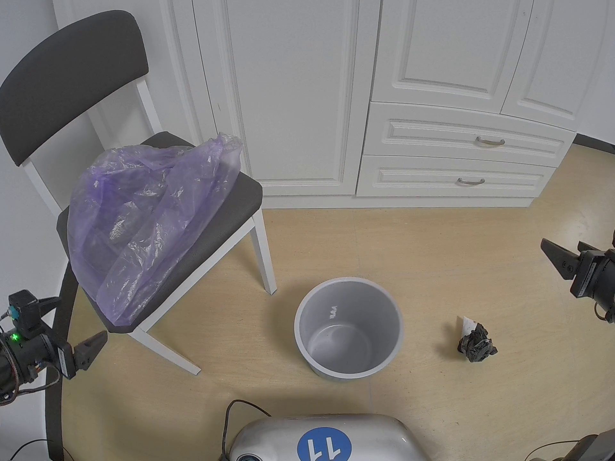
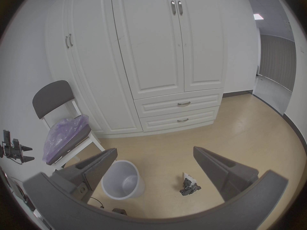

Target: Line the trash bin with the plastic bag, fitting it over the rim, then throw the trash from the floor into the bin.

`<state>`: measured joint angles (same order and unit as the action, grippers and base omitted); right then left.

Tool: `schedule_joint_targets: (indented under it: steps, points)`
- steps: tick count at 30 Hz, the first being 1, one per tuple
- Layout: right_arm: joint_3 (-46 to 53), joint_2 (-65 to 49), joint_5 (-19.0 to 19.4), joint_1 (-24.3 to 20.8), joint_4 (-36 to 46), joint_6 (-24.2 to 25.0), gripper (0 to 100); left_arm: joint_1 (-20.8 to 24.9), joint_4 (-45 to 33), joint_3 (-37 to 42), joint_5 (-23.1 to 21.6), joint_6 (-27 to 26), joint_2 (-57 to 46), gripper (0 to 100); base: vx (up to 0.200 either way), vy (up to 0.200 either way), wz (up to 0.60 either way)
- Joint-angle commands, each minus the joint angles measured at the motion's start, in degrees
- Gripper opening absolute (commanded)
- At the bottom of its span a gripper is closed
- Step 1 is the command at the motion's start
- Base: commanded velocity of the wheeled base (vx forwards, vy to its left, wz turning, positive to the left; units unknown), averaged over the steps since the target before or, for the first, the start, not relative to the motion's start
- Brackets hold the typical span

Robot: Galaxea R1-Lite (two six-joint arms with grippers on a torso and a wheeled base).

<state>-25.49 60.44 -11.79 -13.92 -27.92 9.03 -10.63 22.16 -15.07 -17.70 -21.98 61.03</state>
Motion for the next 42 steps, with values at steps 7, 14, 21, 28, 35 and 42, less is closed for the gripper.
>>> schedule_joint_targets:
  steps: [7, 14, 21, 28, 35, 42]
  points:
    - [1.6, 5.5, -0.6, -1.5, -0.9, 0.0, 100, 12.0, -7.7, -2.5, 14.4, -1.9, 3.2, 100, 0.000, 0.000, 0.00]
    - [1.7, 5.6, -0.6, -2.3, -0.9, 0.1, 100, 15.0, -1.7, -0.8, 20.9, 0.4, 7.8, 100, 0.000, 0.000, 0.00]
    - [1.8, 5.6, -0.7, -3.1, -0.8, 0.1, 100, 15.1, 2.2, 0.0, 23.0, 0.4, 11.0, 100, 0.000, 0.000, 0.00]
    - [1.8, 5.6, -0.7, -3.1, -0.8, 0.1, 100, 14.8, 9.5, 1.5, 25.3, 0.9, 16.8, 100, 0.000, 0.000, 0.00]
    - [1.6, 5.5, -0.7, -3.1, -1.0, 0.1, 100, 15.8, 22.0, 3.1, 32.2, 4.8, 24.8, 100, 0.000, 0.000, 0.00]
    - [1.5, 5.0, -0.8, -3.1, -1.0, 0.1, 100, 16.0, 29.1, 5.0, 35.1, 4.7, 27.6, 100, 0.000, 0.000, 0.00]
